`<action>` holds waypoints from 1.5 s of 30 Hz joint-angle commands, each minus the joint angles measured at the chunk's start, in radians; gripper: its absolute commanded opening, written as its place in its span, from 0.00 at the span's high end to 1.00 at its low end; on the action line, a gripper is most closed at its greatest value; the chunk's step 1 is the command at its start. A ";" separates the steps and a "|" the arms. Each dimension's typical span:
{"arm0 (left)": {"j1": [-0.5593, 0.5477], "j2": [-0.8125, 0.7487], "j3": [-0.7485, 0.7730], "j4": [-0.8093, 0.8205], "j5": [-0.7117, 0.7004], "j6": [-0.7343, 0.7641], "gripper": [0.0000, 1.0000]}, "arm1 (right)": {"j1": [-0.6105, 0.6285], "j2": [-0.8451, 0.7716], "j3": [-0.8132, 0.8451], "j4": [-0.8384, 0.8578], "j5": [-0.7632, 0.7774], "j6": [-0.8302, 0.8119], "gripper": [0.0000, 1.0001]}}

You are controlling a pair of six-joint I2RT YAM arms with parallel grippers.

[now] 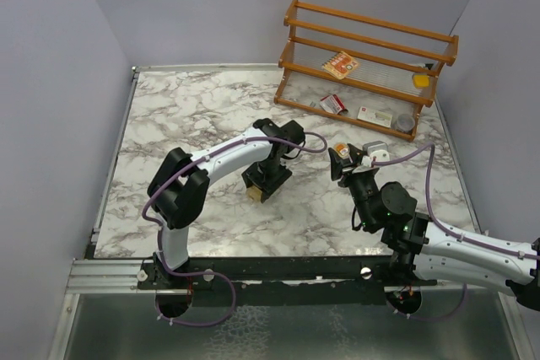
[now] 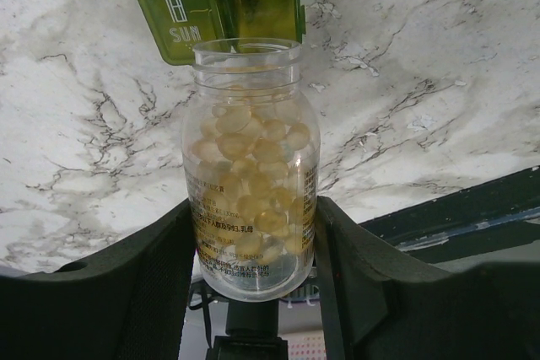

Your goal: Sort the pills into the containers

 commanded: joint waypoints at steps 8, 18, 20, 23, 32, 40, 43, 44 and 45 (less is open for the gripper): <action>-0.025 0.058 0.057 -0.067 -0.046 -0.028 1.00 | -0.001 -0.040 -0.016 -0.002 0.018 0.004 0.99; -0.020 0.080 0.114 -0.075 -0.085 -0.027 1.00 | -0.001 -0.075 -0.024 -0.021 0.026 0.012 0.99; -0.018 0.077 0.115 -0.074 -0.084 -0.030 1.00 | -0.002 -0.077 -0.025 -0.022 0.026 0.015 0.99; -0.019 0.071 0.110 -0.069 -0.084 -0.030 1.00 | -0.002 -0.073 -0.023 -0.029 0.028 0.015 0.99; -0.014 -0.011 0.056 -0.024 -0.090 -0.040 1.00 | -0.001 -0.060 -0.017 -0.031 0.033 0.014 0.99; -0.011 -0.160 -0.059 0.114 -0.081 -0.068 1.00 | -0.003 -0.022 -0.001 -0.028 0.028 0.012 0.99; -0.010 -0.233 -0.114 0.178 -0.083 -0.077 1.00 | -0.002 -0.018 0.003 -0.028 0.027 0.009 0.99; -0.011 -0.254 -0.133 0.202 -0.083 -0.082 1.00 | -0.002 -0.015 0.006 -0.028 0.026 0.008 0.99; -0.011 -0.274 -0.145 0.223 -0.081 -0.085 1.00 | -0.002 -0.013 0.008 -0.028 0.025 0.009 0.99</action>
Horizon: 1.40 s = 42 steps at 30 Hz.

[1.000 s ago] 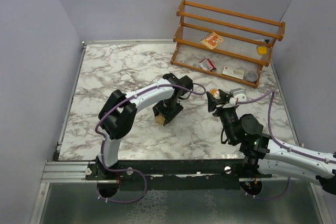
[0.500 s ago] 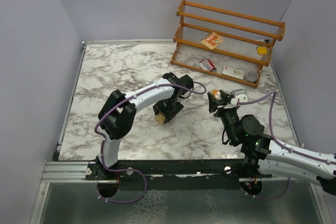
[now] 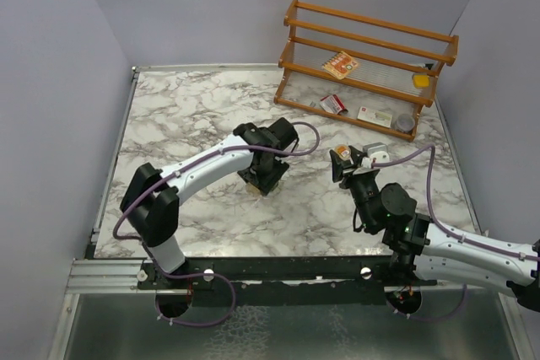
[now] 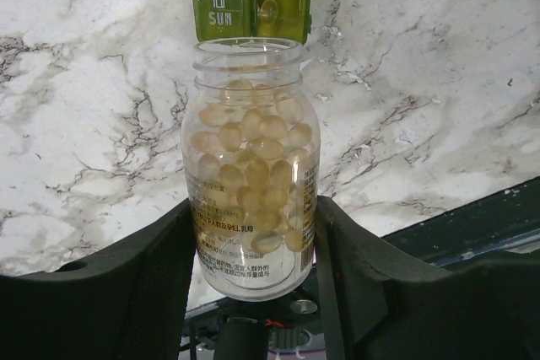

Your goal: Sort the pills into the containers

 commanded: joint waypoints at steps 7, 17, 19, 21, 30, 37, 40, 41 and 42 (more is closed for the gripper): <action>0.005 -0.302 -0.235 0.319 -0.015 -0.040 1.00 | -0.002 0.018 0.058 -0.051 0.003 0.026 0.99; 0.005 -0.734 -0.522 0.660 -0.022 -0.056 1.00 | -0.002 0.067 0.185 -0.114 -0.150 0.020 0.99; 0.004 -0.833 -0.577 0.733 -0.017 -0.050 1.00 | -0.002 0.084 0.223 -0.131 -0.194 0.021 0.99; 0.005 -0.913 -0.629 0.798 -0.010 -0.037 1.00 | -0.003 0.100 0.259 -0.144 -0.243 0.023 0.99; 0.004 -1.178 -0.857 1.096 0.097 0.019 1.00 | -0.002 0.172 0.423 -0.220 -0.488 0.018 0.99; 0.004 -1.212 -0.950 1.317 0.374 0.073 1.00 | -0.002 0.191 0.511 -0.322 -0.726 0.000 0.99; 0.004 -1.204 -0.963 1.370 0.464 0.107 1.00 | -0.003 0.170 0.518 -0.361 -0.805 0.003 0.99; 0.004 -1.197 -0.961 1.381 0.498 0.121 1.00 | -0.003 0.160 0.518 -0.371 -0.831 0.006 0.99; 0.004 -1.188 -0.961 1.391 0.524 0.130 1.00 | -0.002 0.147 0.516 -0.380 -0.860 0.005 0.99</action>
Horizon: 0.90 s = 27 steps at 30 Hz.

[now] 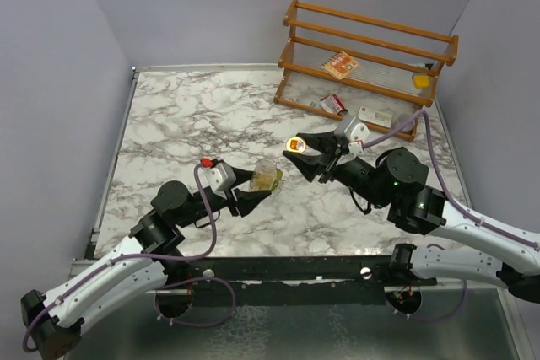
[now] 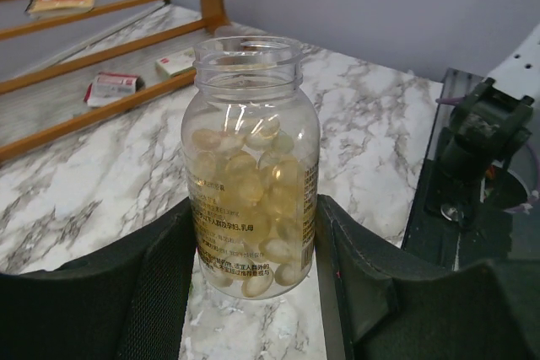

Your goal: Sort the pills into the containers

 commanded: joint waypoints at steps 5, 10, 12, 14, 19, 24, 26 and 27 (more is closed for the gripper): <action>0.001 0.043 -0.017 0.278 0.284 0.092 1.00 | -0.002 -0.127 -0.020 -0.100 -0.280 -0.036 0.99; 0.000 0.051 -0.036 0.328 0.301 0.128 1.00 | -0.002 -0.184 -0.076 -0.065 -0.312 -0.054 0.99; 0.001 0.060 -0.050 0.365 0.291 0.126 1.00 | -0.002 -0.181 -0.097 -0.033 -0.323 -0.073 0.99; 0.000 0.077 -0.053 0.383 0.272 0.128 1.00 | -0.002 -0.157 -0.101 -0.013 -0.308 -0.091 0.99; 0.001 0.114 -0.047 0.390 0.257 0.139 1.00 | -0.004 -0.036 -0.045 0.027 -0.241 -0.143 0.99; 0.000 0.116 -0.062 0.416 0.254 0.140 1.00 | -0.185 0.079 0.019 0.099 -0.388 -0.123 0.99; 0.000 0.119 -0.065 0.421 0.253 0.142 1.00 | -0.377 0.125 0.037 0.144 -0.586 -0.023 0.99; 0.001 0.120 -0.065 0.422 0.253 0.144 1.00 | -0.470 0.149 0.043 0.174 -0.689 0.032 0.99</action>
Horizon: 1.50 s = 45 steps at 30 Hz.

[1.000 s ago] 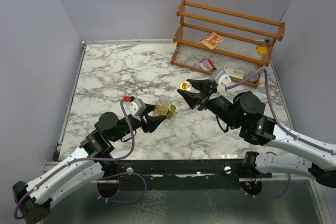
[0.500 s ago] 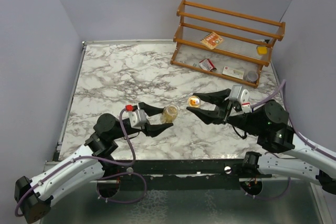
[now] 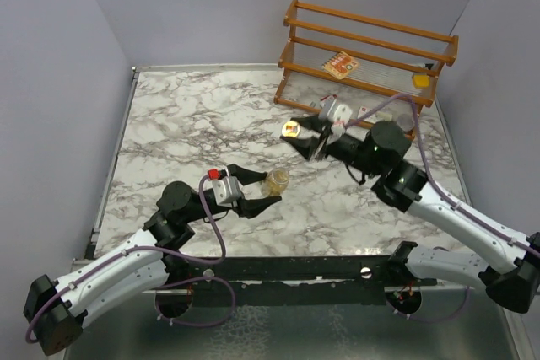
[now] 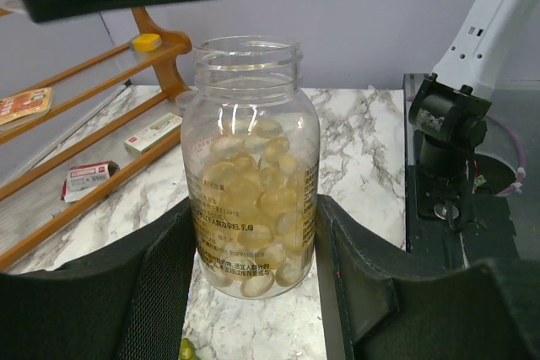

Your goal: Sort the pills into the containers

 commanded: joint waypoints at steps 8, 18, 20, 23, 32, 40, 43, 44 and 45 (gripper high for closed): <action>0.002 -0.004 -0.014 0.081 0.003 0.031 1.00 | -0.373 0.043 0.067 0.169 -0.492 0.190 0.99; 0.003 0.080 0.059 0.124 0.090 0.014 1.00 | -0.373 -0.104 -0.084 0.157 -0.713 0.229 0.99; 0.002 0.106 0.071 0.132 0.091 0.015 1.00 | -0.372 -0.111 -0.097 0.145 -0.753 0.234 0.99; 0.002 0.140 0.084 0.160 0.116 0.010 1.00 | -0.372 -0.102 -0.103 0.143 -0.798 0.256 0.99; 0.002 0.151 0.070 0.200 0.108 0.011 1.00 | -0.373 -0.099 -0.135 0.272 -0.907 0.380 0.99; 0.002 0.184 0.051 0.273 0.114 -0.004 1.00 | -0.372 -0.052 -0.234 0.609 -0.941 0.617 0.99; 0.002 0.195 0.051 0.284 0.119 -0.010 1.00 | -0.373 -0.049 -0.240 0.647 -0.924 0.635 0.99; 0.002 0.196 0.050 0.289 0.119 -0.011 1.00 | -0.372 -0.048 -0.238 0.655 -0.924 0.638 0.99; 0.002 0.197 0.049 0.291 0.118 -0.012 1.00 | -0.371 -0.045 -0.235 0.656 -0.924 0.638 0.99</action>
